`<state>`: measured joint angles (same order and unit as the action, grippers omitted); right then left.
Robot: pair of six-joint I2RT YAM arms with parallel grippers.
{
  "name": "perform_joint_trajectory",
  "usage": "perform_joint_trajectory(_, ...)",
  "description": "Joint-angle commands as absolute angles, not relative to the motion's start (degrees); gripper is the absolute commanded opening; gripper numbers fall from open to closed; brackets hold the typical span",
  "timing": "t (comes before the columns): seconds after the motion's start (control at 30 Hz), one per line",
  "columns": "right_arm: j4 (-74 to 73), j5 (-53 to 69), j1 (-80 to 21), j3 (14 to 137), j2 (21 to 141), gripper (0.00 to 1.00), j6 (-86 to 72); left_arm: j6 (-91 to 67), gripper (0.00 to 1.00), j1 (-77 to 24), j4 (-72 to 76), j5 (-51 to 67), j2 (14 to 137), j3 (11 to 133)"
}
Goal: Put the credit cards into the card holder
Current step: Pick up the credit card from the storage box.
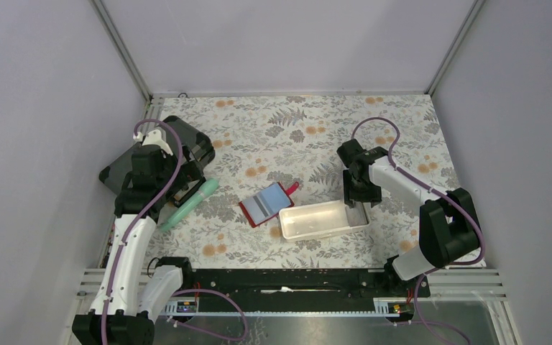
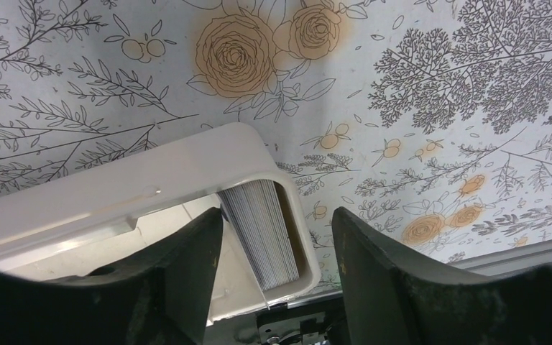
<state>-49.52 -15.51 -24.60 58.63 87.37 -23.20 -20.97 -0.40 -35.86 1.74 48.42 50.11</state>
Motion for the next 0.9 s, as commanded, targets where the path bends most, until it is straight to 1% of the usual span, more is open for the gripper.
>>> perform_joint_trajectory(0.0, -51.49, -16.84, -24.26, 60.73, 85.55, 0.61, -23.54, -20.45, 0.99, -0.08, -32.54, 2.93, 47.8, 49.92)
perform_joint_trajectory(0.13, -51.5, -16.46, -24.26, 60.64, 85.35, 0.51, -23.46, -20.41, 0.99, -0.09, -32.52, 3.28, 47.99, 49.95)
perform_joint_trajectory(0.3, -51.6, -15.93, -24.25, 60.89, 85.32, 0.44, -23.36, -20.39, 0.99, -0.08, -32.47, 3.7, 48.29, 49.94)
perform_joint_trajectory(0.4, -51.66, -15.66, -24.21, 61.0, 85.44, 0.36, -23.24, -20.35, 0.99, -0.08, -32.54, 3.95, 48.51, 49.93)
perform_joint_trajectory(0.67, -51.65, -14.7, -24.26, 61.02, 85.35, 0.26, -23.11, -20.3, 0.99, -0.09, -32.65, 4.32, 48.78, 49.92)
perform_joint_trajectory(0.87, -51.48, -13.22, -24.26, 61.08, 85.3, 0.14, -22.83, -20.22, 0.99, -0.09, -32.69, 4.47, 48.78, 49.92)
